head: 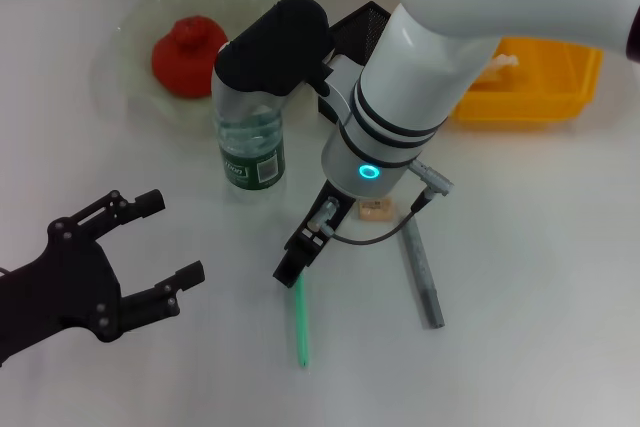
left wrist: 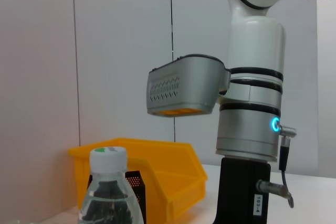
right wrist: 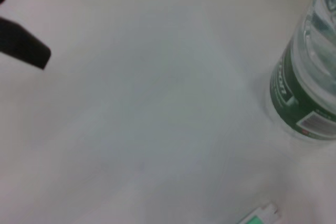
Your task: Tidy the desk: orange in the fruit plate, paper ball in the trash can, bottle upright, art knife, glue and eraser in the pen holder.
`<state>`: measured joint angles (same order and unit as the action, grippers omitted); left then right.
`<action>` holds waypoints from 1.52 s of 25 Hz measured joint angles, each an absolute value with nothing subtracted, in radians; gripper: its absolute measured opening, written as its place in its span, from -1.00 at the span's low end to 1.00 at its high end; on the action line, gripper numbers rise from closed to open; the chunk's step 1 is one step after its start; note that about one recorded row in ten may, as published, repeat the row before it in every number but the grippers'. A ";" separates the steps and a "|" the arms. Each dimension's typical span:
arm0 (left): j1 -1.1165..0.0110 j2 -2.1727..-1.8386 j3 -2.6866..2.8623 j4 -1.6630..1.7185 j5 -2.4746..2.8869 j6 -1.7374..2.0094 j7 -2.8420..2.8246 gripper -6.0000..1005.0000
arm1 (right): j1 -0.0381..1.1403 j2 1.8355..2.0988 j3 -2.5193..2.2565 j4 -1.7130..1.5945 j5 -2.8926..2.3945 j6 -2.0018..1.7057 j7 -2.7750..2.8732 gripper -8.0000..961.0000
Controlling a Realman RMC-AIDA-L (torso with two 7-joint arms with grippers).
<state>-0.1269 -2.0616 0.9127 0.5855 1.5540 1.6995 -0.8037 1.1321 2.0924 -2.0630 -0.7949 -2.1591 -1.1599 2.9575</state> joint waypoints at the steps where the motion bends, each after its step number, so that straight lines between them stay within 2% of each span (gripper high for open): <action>1: -0.127 -2.062 0.913 0.585 1.554 1.699 -0.804 0.68 | 1.132 2.092 -2.066 -0.793 -2.159 -1.159 2.958 0.73; 12: -0.151 -2.062 0.913 0.560 1.555 1.698 -0.801 0.68 | 1.132 2.092 -2.076 -0.789 -2.158 -1.151 2.958 0.73; 17: -0.152 -2.062 0.915 0.560 1.555 1.689 -0.801 0.68 | 1.132 2.092 -2.076 -0.787 -2.158 -1.149 2.958 0.46; 36: -0.167 -2.064 0.920 0.552 1.555 1.682 -0.788 0.68 | 1.141 2.092 -2.074 -0.757 -2.143 -1.156 2.957 0.36; 38: -0.176 -2.063 0.920 0.536 1.555 1.681 -0.788 0.68 | 1.144 2.092 -2.076 -0.754 -2.143 -1.156 2.957 0.18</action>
<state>-0.1760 -2.0627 0.9203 0.5358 1.5555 1.6807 -0.7878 1.1436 2.0924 -2.0755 -0.7539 -2.1428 -1.1557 2.9574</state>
